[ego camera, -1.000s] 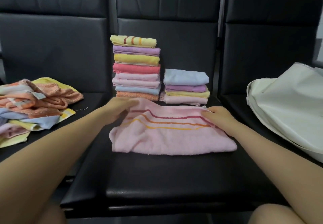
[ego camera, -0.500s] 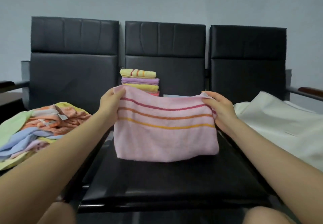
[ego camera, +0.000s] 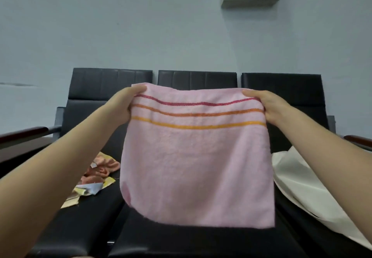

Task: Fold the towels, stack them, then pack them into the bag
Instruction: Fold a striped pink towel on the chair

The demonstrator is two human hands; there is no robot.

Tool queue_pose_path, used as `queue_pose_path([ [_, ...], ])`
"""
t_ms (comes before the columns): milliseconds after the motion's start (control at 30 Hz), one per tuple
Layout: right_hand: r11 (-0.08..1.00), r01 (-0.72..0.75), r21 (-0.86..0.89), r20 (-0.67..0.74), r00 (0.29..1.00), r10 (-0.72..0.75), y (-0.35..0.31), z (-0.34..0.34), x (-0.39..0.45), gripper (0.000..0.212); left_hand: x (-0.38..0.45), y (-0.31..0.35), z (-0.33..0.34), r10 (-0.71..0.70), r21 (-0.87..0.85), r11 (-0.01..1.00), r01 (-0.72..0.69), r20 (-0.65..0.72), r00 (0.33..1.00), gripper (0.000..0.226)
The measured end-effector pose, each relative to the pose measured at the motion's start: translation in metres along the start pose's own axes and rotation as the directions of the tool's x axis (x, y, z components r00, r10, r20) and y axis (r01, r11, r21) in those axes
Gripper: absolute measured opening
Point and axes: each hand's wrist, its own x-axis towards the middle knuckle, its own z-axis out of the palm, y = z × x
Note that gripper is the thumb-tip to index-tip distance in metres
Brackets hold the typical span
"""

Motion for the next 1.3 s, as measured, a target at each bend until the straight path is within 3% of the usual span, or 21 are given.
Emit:
queue_pose_path([
  [133, 0.979, -0.039, -0.201, -0.033, 0.999, 0.033, 0.033, -0.011, 0.007, 0.020, 0.008, -0.036, -0.009, -0.017, 0.193, 0.981, 0.026, -0.047, 0.999, 0.028],
  [267, 0.885, 0.019, -0.466, -0.128, 0.988, -0.089, 0.109, -0.022, 0.012, 0.020, 0.012, -0.115, -0.013, -0.012, 0.440, 0.897, 0.039, -0.063, 0.998, 0.015],
  [367, 0.796, 0.031, -0.605, -0.186, 0.966, -0.179, 0.174, -0.031, 0.022, 0.033, 0.020, -0.183, -0.016, 0.010, 0.600, 0.799, 0.028, -0.059, 0.998, 0.010],
  [567, 0.529, -0.071, -0.845, -0.127, 0.989, -0.070, 0.271, -0.052, 0.052, 0.022, 0.052, -0.266, -0.026, 0.048, 0.886, 0.464, 0.025, -0.053, 0.997, 0.029],
  [700, 0.346, -0.187, -0.919, -0.226, 0.971, -0.077, 0.286, -0.053, 0.073, 0.010, 0.072, -0.287, -0.019, 0.064, 0.897, 0.441, 0.020, -0.053, 0.997, 0.030],
  [833, 0.388, -0.279, -0.879, -0.327, 0.943, -0.064, 0.308, -0.053, 0.091, 0.016, 0.088, -0.308, -0.014, 0.092, 0.899, 0.438, 0.016, -0.063, 0.994, 0.024],
  [967, 0.659, -0.292, -0.693, -0.388, 0.922, 0.001, 0.317, -0.051, 0.108, 0.028, 0.105, -0.316, -0.012, 0.131, 0.897, 0.442, 0.029, -0.096, 0.987, 0.035],
  [1067, 0.691, -0.234, -0.683, -0.302, 0.953, 0.025, 0.329, -0.048, 0.118, 0.035, 0.106, -0.324, -0.018, -0.017, 0.933, 0.360, 0.020, -0.015, 1.000, 0.043],
  [1167, 0.526, -0.212, -0.824, -0.192, 0.977, 0.093, 0.341, -0.045, 0.117, 0.055, 0.100, -0.334, -0.025, -0.180, 0.989, 0.145, 0.003, 0.023, 0.983, 0.050],
  [1300, 0.212, -0.028, -0.977, -0.005, 0.994, 0.109, 0.346, -0.037, 0.106, 0.047, 0.093, -0.332, -0.026, -0.160, 0.991, 0.135, -0.013, 0.035, 0.987, 0.044],
])
